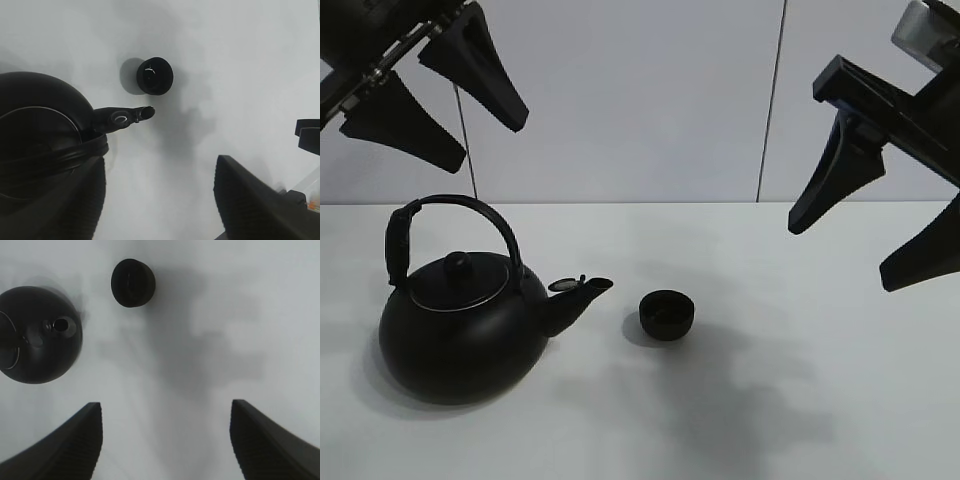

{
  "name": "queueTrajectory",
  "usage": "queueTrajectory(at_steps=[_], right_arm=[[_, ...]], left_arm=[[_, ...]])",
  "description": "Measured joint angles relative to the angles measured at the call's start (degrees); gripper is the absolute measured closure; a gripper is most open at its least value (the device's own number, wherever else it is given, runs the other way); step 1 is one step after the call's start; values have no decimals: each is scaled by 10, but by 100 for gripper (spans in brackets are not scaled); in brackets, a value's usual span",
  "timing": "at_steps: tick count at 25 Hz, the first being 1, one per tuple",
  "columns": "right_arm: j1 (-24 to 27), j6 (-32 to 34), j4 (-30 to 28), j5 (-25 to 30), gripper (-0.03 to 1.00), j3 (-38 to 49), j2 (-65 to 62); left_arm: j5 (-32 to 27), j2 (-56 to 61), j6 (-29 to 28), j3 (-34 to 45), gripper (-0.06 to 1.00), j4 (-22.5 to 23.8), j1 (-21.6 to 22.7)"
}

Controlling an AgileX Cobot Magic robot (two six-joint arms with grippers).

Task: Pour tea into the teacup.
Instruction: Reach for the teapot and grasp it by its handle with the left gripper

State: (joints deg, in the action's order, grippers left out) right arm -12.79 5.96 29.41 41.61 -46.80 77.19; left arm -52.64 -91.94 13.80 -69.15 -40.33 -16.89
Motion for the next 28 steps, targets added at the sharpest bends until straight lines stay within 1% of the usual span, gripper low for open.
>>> queueTrajectory(at_steps=[4,18,23,28], right_arm=[[0,0,0,-11,47,0,0],[0,0,1,-14,47,0,0],[0,0,1,-19,47,0,0],[0,0,2,-22,47,0,0]], left_arm=[[0,0,0,0,49,0,0],[1,0,0,0,49,0,0],[21,0,0,0,49,0,0],[25,0,0,0,49,0,0]])
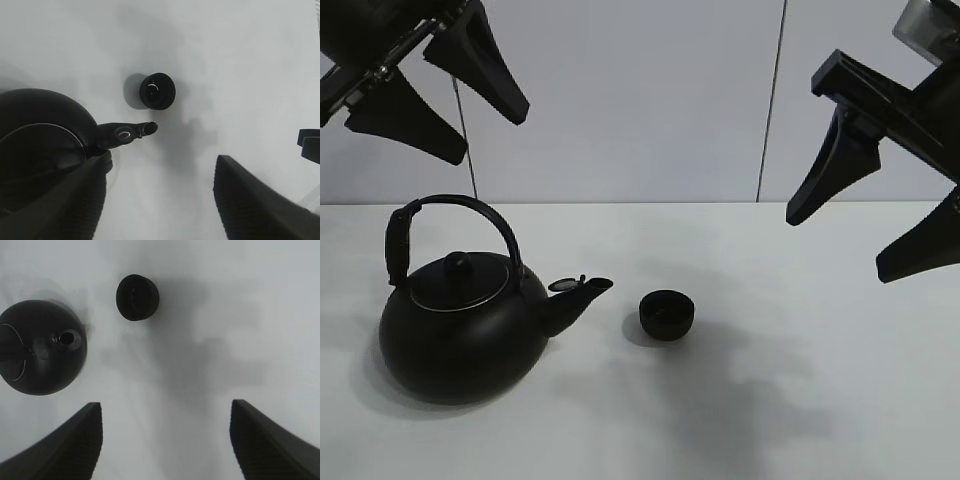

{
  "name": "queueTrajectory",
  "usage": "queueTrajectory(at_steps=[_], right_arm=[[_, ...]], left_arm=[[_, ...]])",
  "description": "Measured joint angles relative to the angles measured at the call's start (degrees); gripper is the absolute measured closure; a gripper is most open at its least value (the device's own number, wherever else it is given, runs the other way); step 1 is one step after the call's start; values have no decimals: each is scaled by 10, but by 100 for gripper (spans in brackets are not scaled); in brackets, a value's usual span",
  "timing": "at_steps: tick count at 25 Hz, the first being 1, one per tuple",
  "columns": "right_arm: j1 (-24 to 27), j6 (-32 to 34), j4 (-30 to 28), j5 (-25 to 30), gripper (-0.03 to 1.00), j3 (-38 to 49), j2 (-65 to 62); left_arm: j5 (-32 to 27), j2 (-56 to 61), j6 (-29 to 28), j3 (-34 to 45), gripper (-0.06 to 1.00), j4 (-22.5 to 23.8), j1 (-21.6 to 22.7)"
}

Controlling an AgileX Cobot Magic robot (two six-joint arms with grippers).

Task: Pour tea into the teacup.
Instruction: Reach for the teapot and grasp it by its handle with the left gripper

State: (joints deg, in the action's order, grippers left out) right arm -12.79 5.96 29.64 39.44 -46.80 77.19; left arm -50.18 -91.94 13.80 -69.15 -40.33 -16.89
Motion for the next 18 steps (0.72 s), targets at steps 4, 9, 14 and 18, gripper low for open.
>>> queueTrajectory(at_steps=[4,9,14,18], right_arm=[[0,0,0,-4,47,0,0],[0,0,0,-4,47,0,0],[0,0,0,-4,47,0,0],[0,0,0,-4,47,0,0]], left_arm=[[10,0,2,0,49,0,0],[47,9,36,2,49,0,0],[108,74,63,13,48,-1,0],[141,139,97,34,47,-3,0]])
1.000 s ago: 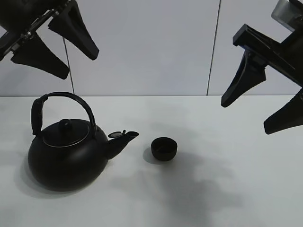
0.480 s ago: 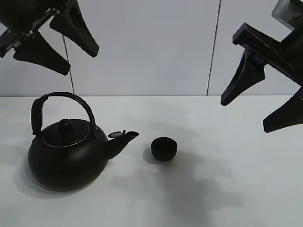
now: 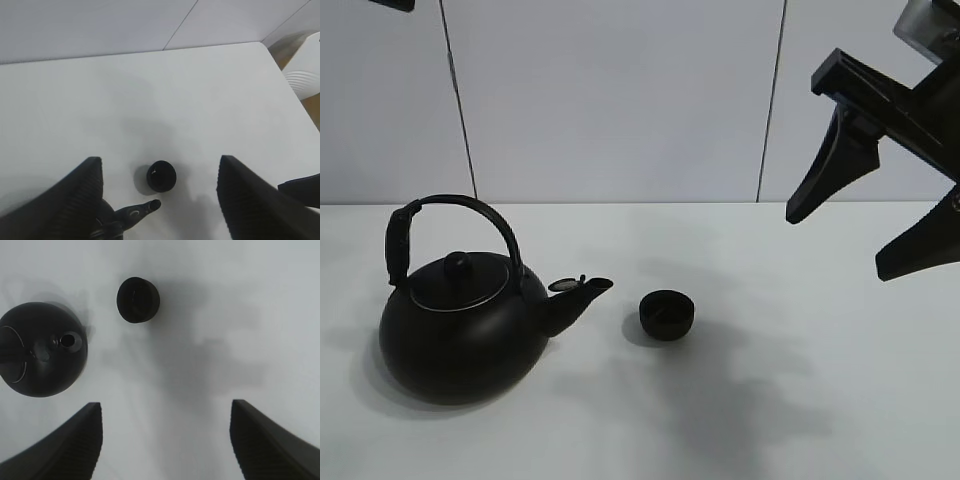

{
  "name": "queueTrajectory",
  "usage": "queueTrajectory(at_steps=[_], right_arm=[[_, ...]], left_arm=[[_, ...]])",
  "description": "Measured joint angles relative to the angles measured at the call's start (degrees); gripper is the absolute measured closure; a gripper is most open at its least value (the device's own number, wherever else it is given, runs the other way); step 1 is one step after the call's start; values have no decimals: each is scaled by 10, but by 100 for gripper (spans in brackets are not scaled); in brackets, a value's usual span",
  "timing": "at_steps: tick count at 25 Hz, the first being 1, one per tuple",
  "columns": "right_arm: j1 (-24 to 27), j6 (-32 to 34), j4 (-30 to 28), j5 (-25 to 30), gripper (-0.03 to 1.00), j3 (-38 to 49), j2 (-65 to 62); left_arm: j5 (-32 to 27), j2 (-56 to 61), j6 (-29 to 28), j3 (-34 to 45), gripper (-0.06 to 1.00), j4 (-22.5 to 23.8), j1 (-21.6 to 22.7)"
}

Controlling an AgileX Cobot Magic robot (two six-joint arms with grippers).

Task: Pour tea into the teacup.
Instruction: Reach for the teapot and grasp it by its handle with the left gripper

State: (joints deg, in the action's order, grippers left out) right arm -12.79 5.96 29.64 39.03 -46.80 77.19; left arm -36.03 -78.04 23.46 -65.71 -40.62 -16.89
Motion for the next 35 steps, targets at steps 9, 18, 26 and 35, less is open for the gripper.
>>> queueTrajectory(at_steps=[9,18,26,35], right_arm=[[0,0,0,0,47,0,0],[0,0,0,-13,47,0,0],[0,0,0,-15,47,0,0],[0,0,0,-15,47,0,0]], left_arm=[[181,138,188,224,47,-85,-1],[523,205,303,439,47,-207,-149],[745,207,9,565,51,23,-224],[769,170,-38,592,52,98,-223]])
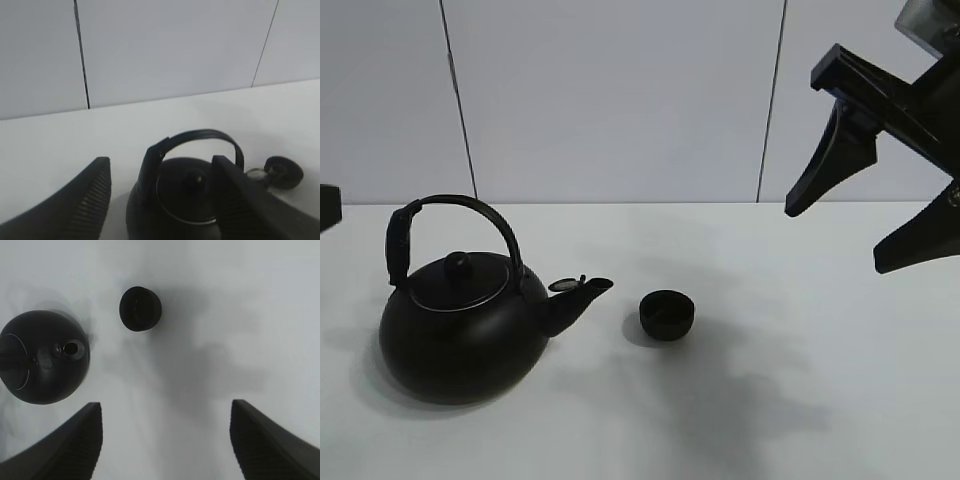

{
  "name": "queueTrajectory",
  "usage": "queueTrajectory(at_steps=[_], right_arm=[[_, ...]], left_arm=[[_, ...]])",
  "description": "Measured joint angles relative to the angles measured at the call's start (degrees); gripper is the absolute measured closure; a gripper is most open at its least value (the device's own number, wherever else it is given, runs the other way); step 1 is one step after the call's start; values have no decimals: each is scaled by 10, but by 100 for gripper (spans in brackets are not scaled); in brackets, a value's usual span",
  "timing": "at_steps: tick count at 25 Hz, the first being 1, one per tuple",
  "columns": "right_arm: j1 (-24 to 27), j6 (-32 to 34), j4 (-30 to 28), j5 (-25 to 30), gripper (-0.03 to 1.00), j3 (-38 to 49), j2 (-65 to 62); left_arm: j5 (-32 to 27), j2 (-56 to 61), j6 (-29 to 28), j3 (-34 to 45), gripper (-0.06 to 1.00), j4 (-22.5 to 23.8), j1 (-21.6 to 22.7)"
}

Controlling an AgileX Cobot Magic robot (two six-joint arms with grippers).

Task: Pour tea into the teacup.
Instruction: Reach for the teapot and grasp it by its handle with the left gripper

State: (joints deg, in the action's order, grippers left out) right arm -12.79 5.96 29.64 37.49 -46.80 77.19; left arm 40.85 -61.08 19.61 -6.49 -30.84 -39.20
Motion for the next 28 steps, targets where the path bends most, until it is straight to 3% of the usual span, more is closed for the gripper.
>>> queueTrajectory(at_steps=[3,13,19,28], right_arm=[[0,0,0,0,47,0,0],[0,0,0,-1,47,0,0],[0,0,0,-1,47,0,0],[0,0,0,-2,47,0,0]], left_arm=[[26,-65,-23,0,52,16,0],[229,-283,-140,-2,52,53,0],[241,-364,-174,-19,52,69,14],[243,-375,-185,-67,52,116,54]])
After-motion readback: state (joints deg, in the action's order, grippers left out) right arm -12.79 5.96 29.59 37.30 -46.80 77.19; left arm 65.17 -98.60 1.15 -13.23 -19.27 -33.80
